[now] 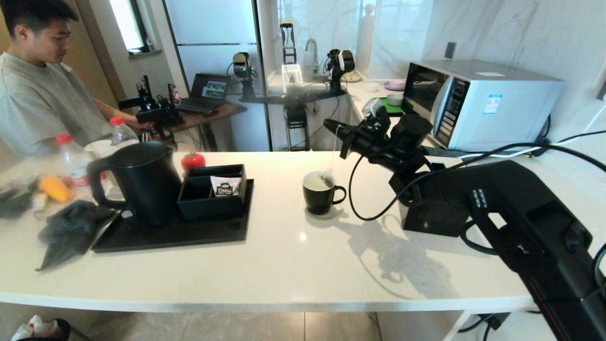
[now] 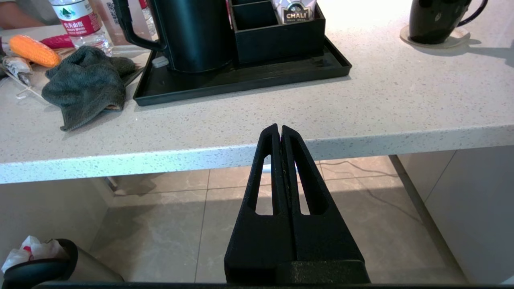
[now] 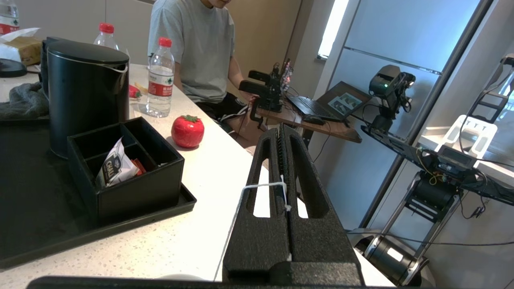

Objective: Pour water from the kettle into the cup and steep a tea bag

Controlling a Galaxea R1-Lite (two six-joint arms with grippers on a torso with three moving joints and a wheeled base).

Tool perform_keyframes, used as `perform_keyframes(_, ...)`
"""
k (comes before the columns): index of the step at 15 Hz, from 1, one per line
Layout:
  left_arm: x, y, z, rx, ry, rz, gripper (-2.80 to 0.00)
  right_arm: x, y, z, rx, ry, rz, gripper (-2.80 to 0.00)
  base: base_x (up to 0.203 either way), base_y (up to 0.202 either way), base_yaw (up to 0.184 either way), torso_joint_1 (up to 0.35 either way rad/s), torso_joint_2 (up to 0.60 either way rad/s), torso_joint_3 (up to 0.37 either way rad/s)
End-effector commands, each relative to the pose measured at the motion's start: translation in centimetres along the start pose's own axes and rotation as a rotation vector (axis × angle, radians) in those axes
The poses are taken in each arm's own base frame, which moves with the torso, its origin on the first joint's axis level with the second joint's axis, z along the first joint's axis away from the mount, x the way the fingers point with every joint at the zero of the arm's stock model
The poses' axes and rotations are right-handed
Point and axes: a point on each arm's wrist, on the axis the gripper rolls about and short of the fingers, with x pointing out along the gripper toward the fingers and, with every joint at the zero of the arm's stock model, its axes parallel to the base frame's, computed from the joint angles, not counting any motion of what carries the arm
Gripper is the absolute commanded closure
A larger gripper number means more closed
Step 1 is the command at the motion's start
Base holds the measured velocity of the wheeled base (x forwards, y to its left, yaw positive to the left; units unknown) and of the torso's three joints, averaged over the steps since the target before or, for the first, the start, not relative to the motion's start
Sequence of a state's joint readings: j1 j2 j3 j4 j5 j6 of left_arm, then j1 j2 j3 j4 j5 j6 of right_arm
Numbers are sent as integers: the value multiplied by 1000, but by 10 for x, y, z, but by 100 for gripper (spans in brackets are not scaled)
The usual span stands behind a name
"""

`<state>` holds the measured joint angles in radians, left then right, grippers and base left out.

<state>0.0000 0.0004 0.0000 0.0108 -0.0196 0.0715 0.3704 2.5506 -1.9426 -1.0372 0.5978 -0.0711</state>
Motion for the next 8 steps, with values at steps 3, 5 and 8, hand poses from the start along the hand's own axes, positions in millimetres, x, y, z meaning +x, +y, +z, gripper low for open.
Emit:
perform_keyframes(3, 0, 0, 0, 1, -1, 0, 0, 0, -2, 7, -12, -14, -4, 0, 0, 0, 0, 0, 0, 0)
perform_keyframes(5, 0, 0, 0, 1, 0, 1, 0, -2, -6, 11, -16, -14, -10, 0, 0, 0, 0, 0, 0, 0)
perform_keyframes(8, 0, 0, 0, 1, -1, 0, 0, -4, -12, 21, -28, -23, -22, 0, 0, 0, 0, 0, 0, 0)
